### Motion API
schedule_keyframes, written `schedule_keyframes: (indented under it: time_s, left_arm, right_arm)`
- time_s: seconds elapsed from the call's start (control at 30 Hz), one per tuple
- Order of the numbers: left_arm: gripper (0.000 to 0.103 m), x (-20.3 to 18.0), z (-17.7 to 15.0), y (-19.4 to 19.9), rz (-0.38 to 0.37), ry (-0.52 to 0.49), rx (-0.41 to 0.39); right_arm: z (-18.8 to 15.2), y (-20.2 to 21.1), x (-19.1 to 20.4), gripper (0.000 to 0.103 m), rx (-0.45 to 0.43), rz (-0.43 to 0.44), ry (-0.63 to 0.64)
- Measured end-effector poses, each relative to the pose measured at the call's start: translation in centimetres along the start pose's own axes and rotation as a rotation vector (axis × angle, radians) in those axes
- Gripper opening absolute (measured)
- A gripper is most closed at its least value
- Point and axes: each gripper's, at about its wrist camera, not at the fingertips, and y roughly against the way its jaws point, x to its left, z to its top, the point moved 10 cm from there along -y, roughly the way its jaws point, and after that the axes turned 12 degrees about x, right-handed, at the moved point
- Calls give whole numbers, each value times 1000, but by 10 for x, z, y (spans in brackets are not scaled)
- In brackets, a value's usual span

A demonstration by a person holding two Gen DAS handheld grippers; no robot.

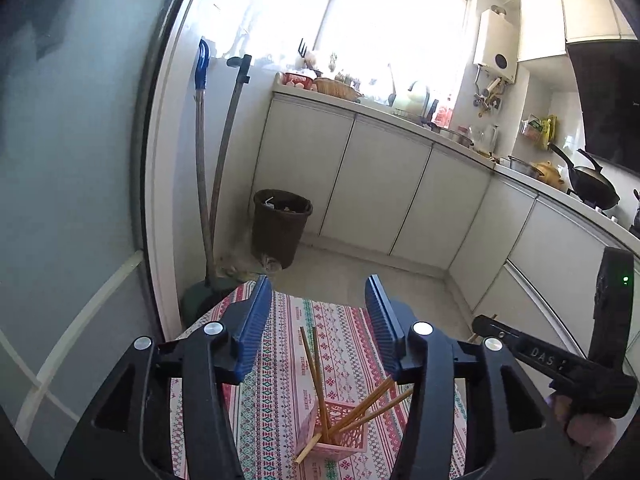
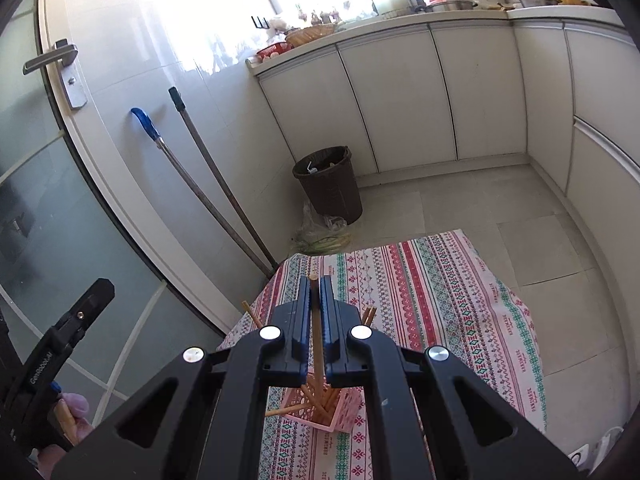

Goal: Organize utensils

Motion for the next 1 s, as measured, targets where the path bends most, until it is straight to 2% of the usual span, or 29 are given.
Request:
schedule_keyframes:
  time_s: [0.1, 0.17, 0.23, 0.3, 0.37, 0.47, 0.53, 0.6, 0.67, 0.77, 0.87, 1.0]
  left_arm:
    - [52, -4, -5, -6, 6, -29, 25]
    - [52, -8, -7, -6, 13, -48, 26]
    - [53, -9, -6, -1, 22, -64, 12]
    - [58, -11, -2, 6, 34, -71, -18]
    - [71, -14, 0, 12, 44, -70, -49]
    - [74, -21, 1, 21, 78, -96, -83]
    - [76, -27, -1, 23, 106, -122, -94]
    - [83, -31, -3, 25, 118, -127, -107]
    - [87, -36, -6, 26, 131, -139, -110]
    - [96, -48, -14, 23, 161, -179, -102]
    - [96, -62, -23, 16, 171, -219, -81]
    - [96, -81, -37, 7, 181, -276, -55]
  right_arm:
    - [-6, -22, 4, 9, 38, -3, -5]
    - [-9, -30, 7, 22, 57, -3, -7]
    - [-9, -26, 12, 29, 37, -33, 11]
    - [-8, -17, 14, 29, 5, -72, 35]
    - [-7, -4, 10, 36, -33, -107, 36]
    - [-11, 13, 0, 51, -74, -172, 41]
    - [-15, 24, -9, 51, -96, -210, 37]
    - [-19, 34, -18, 55, -111, -238, 29]
    - [-24, 48, -27, 67, -142, -277, 23]
    - [-30, 70, -43, 77, -191, -349, 5]
    - [-34, 90, -60, 90, -225, -392, -34]
    - [-48, 109, -86, 96, -228, -430, -78]
